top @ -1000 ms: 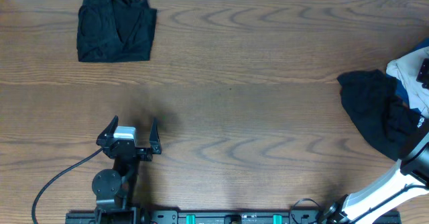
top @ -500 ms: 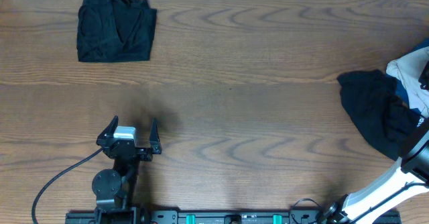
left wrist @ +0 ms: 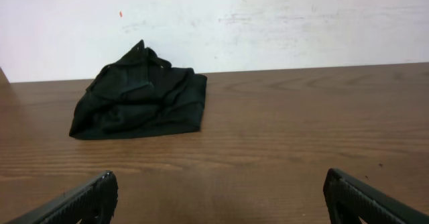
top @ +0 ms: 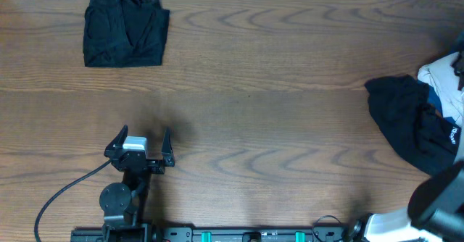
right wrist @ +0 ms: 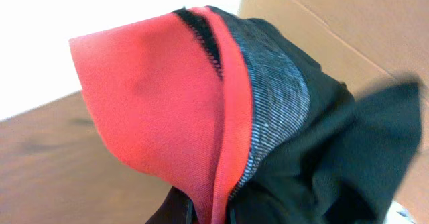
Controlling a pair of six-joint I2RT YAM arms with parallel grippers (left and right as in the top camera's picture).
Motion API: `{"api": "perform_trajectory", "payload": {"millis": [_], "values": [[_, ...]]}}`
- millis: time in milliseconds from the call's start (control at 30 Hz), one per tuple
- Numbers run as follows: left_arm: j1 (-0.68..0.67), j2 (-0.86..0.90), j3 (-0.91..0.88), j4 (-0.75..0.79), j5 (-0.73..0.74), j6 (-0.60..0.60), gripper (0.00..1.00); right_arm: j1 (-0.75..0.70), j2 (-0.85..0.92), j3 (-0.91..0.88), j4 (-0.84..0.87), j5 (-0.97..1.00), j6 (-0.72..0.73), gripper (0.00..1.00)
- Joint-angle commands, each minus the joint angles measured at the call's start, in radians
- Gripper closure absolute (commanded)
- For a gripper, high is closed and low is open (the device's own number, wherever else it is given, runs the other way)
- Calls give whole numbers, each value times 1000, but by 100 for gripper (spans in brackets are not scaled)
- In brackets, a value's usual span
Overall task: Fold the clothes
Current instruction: 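Reach the right gripper into the clothes pile at right, then grasp the black pants' red waistband with the right gripper and lift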
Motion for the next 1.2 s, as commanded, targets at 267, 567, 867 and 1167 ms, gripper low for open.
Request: {"api": "perform_trajectory", "payload": {"millis": [267,567,867,1167], "values": [[5,-6,-18,-31,11,14,2,274,-39,13,-124,-63,220,97],[5,-6,-18,-31,11,14,2,509,-28,11,-188,-122,294,91],[5,-6,-18,-31,11,14,2,769,114,11,-153,-133,346,76],[5,-6,-18,-31,11,14,2,1001,267,11,-35,-192,345,75]]}}
